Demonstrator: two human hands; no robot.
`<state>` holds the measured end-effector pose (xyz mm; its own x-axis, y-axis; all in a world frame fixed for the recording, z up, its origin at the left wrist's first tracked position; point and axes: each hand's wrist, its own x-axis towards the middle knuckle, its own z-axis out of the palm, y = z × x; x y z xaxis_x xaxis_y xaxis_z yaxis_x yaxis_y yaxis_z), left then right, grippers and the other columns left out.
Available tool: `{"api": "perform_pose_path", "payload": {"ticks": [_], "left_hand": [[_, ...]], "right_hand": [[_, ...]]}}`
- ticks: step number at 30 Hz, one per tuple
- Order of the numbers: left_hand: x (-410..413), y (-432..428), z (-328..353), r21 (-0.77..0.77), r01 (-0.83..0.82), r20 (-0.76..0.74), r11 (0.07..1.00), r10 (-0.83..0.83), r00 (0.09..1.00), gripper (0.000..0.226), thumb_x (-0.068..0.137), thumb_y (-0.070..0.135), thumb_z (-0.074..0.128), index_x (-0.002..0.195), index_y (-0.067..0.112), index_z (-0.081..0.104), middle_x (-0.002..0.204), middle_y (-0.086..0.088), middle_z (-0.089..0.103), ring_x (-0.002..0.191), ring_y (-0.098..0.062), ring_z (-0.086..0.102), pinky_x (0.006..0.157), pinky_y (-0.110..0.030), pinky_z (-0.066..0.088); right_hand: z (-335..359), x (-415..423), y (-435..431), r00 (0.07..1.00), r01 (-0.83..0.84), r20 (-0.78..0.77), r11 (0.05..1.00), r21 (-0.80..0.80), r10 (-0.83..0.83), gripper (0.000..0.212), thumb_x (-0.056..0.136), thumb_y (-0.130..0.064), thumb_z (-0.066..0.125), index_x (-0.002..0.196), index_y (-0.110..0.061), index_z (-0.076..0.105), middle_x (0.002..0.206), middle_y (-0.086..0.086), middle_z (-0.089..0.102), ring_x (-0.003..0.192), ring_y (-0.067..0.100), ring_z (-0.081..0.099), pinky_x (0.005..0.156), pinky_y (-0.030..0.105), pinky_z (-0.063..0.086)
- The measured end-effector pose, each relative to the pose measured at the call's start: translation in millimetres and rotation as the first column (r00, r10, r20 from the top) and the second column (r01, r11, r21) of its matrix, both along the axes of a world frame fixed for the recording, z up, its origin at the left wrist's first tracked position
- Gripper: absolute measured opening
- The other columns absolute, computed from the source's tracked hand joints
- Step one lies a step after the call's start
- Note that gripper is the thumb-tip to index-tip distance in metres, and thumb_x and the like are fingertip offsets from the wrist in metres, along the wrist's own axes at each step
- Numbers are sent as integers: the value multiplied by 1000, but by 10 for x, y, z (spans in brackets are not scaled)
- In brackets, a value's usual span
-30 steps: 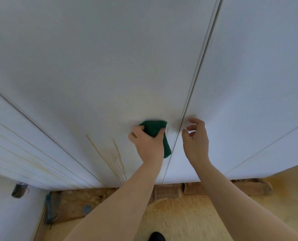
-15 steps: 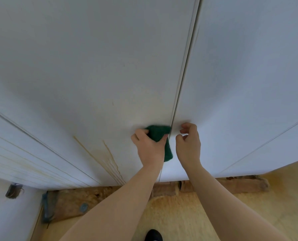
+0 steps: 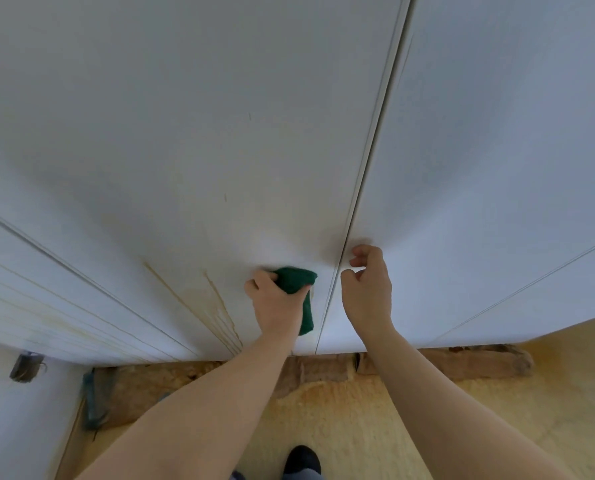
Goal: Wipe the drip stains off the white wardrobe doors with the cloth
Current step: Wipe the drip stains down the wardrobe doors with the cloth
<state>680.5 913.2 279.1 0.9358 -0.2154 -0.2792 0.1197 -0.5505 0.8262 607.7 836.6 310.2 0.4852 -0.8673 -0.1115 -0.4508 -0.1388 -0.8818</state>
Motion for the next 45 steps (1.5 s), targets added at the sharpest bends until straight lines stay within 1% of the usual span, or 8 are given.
{"api": "perform_pose_path", "payload": {"ticks": [4,11,17,23,30,35,41,45], "left_hand": [[183,214,-16,-17,-34,34,999,35,999,52,73,21,79,108,8,42,123,-8,36,88,-15,40,79,-26,39],[619,848,89,-17,-223,80,975,224,971,57,73,16,78,118,7,45,130,-10,36,104,-17,43,85,-24,34],[744,959,233,-79,-122,231,989,138,963,54,73,19,79,114,5,46,122,-3,36,95,-9,37,84,-20,34],[999,1304,-55,22,-194,-14,981,194,981,51,76,17,76,115,5,46,126,-12,38,106,-30,49,83,-31,38],[1267,1520,241,-117,-115,276,986,143,950,51,71,19,80,110,9,48,112,4,35,97,-9,40,84,-21,35],[1273,1592,-18,-18,-101,24,995,101,995,48,78,19,74,114,6,45,123,-7,37,104,-25,49,82,-27,36],[1307,1552,165,-177,-102,175,979,133,975,45,74,19,78,101,16,42,112,6,33,93,-8,41,83,-19,34],[1311,1553,-43,-21,-62,29,998,62,998,47,76,19,76,108,9,43,121,-6,37,97,-18,45,81,-25,36]], "right_hand": [[-66,11,87,998,-18,-60,1000,22,19,33,90,-2,46,120,-16,47,109,-5,51,81,12,50,63,19,36],[-90,157,304,995,-73,-67,996,49,76,23,90,-4,42,99,-24,49,107,-7,54,85,12,51,62,15,36],[-80,404,599,993,-100,-62,993,65,104,22,90,-6,42,95,-24,53,100,-5,57,76,11,52,69,24,40],[-49,552,832,990,-94,-96,993,66,100,21,92,-7,42,95,-23,55,96,-8,57,67,4,49,61,19,38],[-20,936,1083,992,-95,-79,993,73,101,22,91,-7,42,94,-23,57,93,-7,57,63,5,48,57,17,37],[-95,1043,1215,982,-129,-125,988,82,138,21,91,-8,42,94,-23,57,95,-5,58,63,6,48,59,20,37],[-144,1016,1221,987,-69,-141,994,83,80,22,90,-7,42,94,-21,58,94,-5,59,60,5,48,56,18,37],[-176,959,1253,987,-68,-140,993,96,81,22,91,-6,42,95,-21,58,95,-5,59,59,6,47,55,16,37]]}}
